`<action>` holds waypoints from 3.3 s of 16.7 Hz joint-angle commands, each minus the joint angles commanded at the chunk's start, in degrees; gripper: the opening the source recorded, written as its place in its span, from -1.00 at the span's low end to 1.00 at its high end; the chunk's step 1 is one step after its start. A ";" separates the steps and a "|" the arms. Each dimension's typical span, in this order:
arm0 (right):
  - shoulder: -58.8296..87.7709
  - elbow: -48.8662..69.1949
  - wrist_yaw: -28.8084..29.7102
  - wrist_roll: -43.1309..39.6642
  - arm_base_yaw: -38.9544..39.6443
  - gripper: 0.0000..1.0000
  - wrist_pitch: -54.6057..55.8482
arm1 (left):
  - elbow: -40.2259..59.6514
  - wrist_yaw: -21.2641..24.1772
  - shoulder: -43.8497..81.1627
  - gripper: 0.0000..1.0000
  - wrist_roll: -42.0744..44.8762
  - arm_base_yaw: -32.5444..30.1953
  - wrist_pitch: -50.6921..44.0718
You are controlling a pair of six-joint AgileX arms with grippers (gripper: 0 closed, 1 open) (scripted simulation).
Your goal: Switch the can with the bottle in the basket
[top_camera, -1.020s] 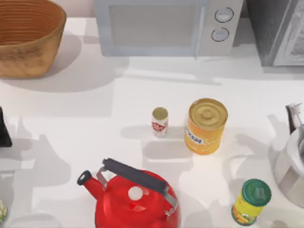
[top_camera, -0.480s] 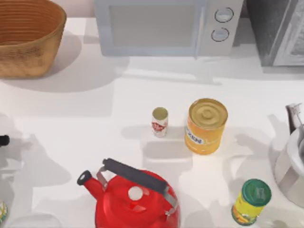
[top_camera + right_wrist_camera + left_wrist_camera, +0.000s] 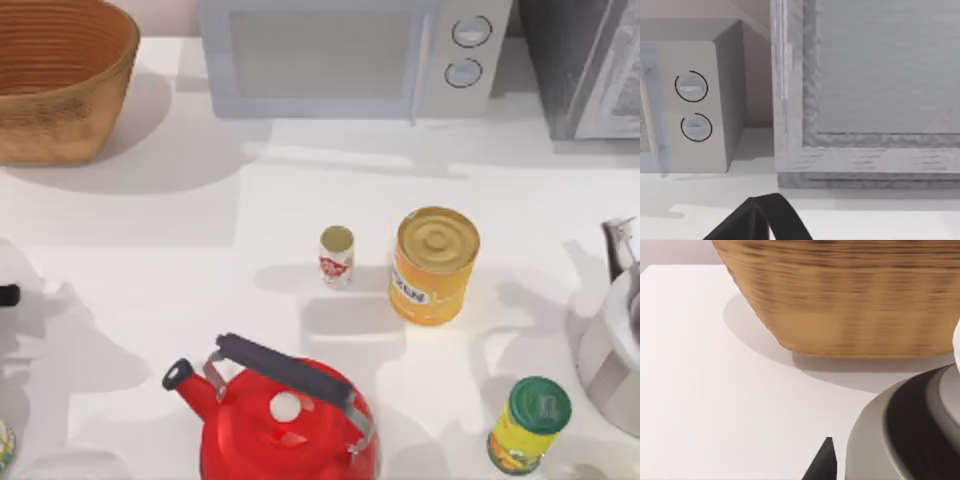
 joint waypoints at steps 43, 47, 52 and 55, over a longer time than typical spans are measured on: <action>0.00 0.00 0.00 0.00 0.00 1.00 0.00 | 68.69 -13.28 -6.93 -1.00 -2.47 -13.62 -74.39; 0.00 0.00 0.00 0.00 0.00 1.00 0.00 | 69.74 -13.52 -3.09 -1.00 -2.57 -13.99 -71.86; 0.00 0.00 0.00 0.00 0.00 1.00 0.00 | 69.84 -13.55 -2.75 -0.85 -2.58 -14.04 -71.55; 0.00 0.00 0.00 0.00 0.00 1.00 0.00 | 69.84 -13.55 -2.75 -0.40 -2.58 -14.04 -71.55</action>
